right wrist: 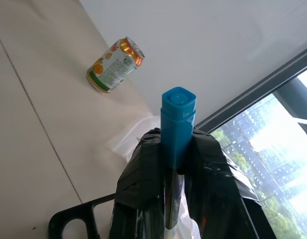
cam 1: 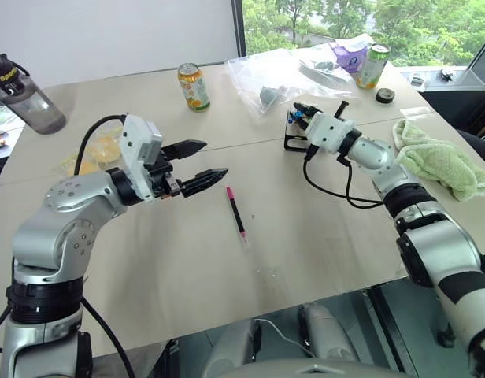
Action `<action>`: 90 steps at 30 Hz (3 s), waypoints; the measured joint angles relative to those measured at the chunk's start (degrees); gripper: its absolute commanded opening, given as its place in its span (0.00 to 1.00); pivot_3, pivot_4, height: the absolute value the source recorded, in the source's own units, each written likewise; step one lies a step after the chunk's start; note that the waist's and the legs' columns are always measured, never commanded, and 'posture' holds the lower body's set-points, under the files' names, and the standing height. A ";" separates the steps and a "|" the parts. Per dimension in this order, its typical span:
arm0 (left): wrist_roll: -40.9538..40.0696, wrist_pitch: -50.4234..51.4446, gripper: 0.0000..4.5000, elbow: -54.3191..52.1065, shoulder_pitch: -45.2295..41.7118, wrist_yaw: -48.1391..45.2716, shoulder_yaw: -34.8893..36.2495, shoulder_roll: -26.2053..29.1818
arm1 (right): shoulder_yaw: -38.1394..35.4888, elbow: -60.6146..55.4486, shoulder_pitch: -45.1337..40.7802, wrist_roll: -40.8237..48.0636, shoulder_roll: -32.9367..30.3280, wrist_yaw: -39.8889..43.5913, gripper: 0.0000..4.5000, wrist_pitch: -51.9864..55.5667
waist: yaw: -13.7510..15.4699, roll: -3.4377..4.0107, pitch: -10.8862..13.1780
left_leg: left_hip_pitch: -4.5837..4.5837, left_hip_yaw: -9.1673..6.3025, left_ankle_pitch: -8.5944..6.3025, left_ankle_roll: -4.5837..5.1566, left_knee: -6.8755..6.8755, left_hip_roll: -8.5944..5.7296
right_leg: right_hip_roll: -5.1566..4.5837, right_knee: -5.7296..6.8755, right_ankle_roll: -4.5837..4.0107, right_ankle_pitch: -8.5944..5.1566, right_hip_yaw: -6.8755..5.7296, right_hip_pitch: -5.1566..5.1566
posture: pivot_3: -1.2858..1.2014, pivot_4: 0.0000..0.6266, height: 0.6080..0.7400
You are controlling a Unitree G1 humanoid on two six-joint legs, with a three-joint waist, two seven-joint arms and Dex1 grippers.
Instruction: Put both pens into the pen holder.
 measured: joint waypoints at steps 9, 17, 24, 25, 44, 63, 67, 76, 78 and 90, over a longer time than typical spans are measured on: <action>2.23 0.85 0.93 0.72 -0.42 2.23 -0.05 0.03 | 0.01 1.24 -1.18 -0.30 1.47 -0.36 0.25 -0.12 | -0.05 0.00 0.00 | -0.01 0.00 0.00 0.00 0.00 0.00 | 0.00 0.00 0.00 0.00 0.00 0.00 | 0.52 0.24 0.99; 2.41 0.85 0.93 0.72 -0.29 2.14 -0.05 0.03 | -0.84 2.63 -1.49 -0.06 2.34 -0.36 0.99 0.08 | -0.08 0.00 0.00 | 0.00 0.00 0.00 0.00 0.01 0.00 | 0.00 0.00 0.00 0.00 0.01 0.00 | 0.52 0.24 0.99; 2.85 0.85 0.93 0.72 -0.05 2.11 -0.05 0.03 | -2.36 2.74 -2.85 0.67 2.54 -0.32 0.99 0.37 | -0.10 0.00 0.00 | -0.01 0.00 0.00 0.00 0.01 0.00 | 0.00 0.01 0.00 0.00 0.00 0.00 | 0.52 0.24 0.99; 2.94 0.84 0.93 0.72 -0.01 2.10 -0.05 0.03 | -2.50 2.74 -2.85 0.70 2.54 -0.24 0.99 0.37 | -0.11 0.00 0.00 | -0.01 0.00 0.00 0.00 0.01 0.00 | 0.00 0.01 0.00 0.00 0.00 0.00 | 0.52 0.24 0.99; 3.06 4.57 0.93 -4.09 10.13 4.64 -0.32 -3.31 | -3.18 -65.80 30.36 35.62 0.54 31.06 0.99 58.78 | 1.62 0.15 0.01 | -0.03 -0.13 -0.02 0.02 0.13 0.01 | -0.08 0.07 -0.01 0.01 -0.14 0.09 | 0.52 0.24 0.99; 17.29 24.40 0.93 -13.03 7.03 40.95 -21.36 -24.55 | -25.25 -88.55 66.11 50.16 -21.75 41.13 0.99 66.86 | 4.29 0.09 -0.04 | 0.18 0.09 -0.08 0.12 0.20 0.05 | -0.02 -0.05 0.13 0.09 0.02 0.41 | 0.52 0.24 0.99; 19.96 27.00 0.88 -12.89 6.18 42.92 -22.87 -25.45 | -26.54 -89.07 67.18 50.54 -21.84 40.73 1.00 66.01 | 4.14 0.08 -0.04 | 0.91 0.14 -0.12 0.14 0.07 0.09 | -0.02 -0.18 0.15 0.07 0.06 1.09 | 0.52 0.24 0.99; 23.53 29.46 0.09 -11.38 5.14 45.56 -23.24 -27.29 | -26.54 -90.00 67.13 51.66 -21.24 38.41 1.00 66.28 | 3.49 0.09 -0.04 | 1.96 0.20 -0.47 0.31 0.04 0.50 | 0.30 -0.47 0.40 -0.10 0.05 2.23 | 0.52 0.24 0.99; 24.47 29.70 0.00 -11.30 5.04 46.05 -23.20 -27.56 | -26.40 -89.99 66.84 51.68 -21.37 38.44 1.00 66.33 | 3.48 0.11 -0.05 | 1.98 0.21 -0.47 0.30 0.05 0.55 | 0.34 -0.46 0.40 -0.10 0.06 2.23 | 0.52 0.24 0.99; 21.68 13.31 0.00 -9.37 8.86 35.74 -18.01 -28.78 | -15.60 -90.09 55.80 52.41 -12.73 23.45 1.00 80.50 | 4.28 0.13 0.01 | 1.70 0.24 -0.38 -0.03 0.07 0.69 | 0.41 -0.56 0.13 0.05 0.05 1.95 | 0.52 0.24 0.99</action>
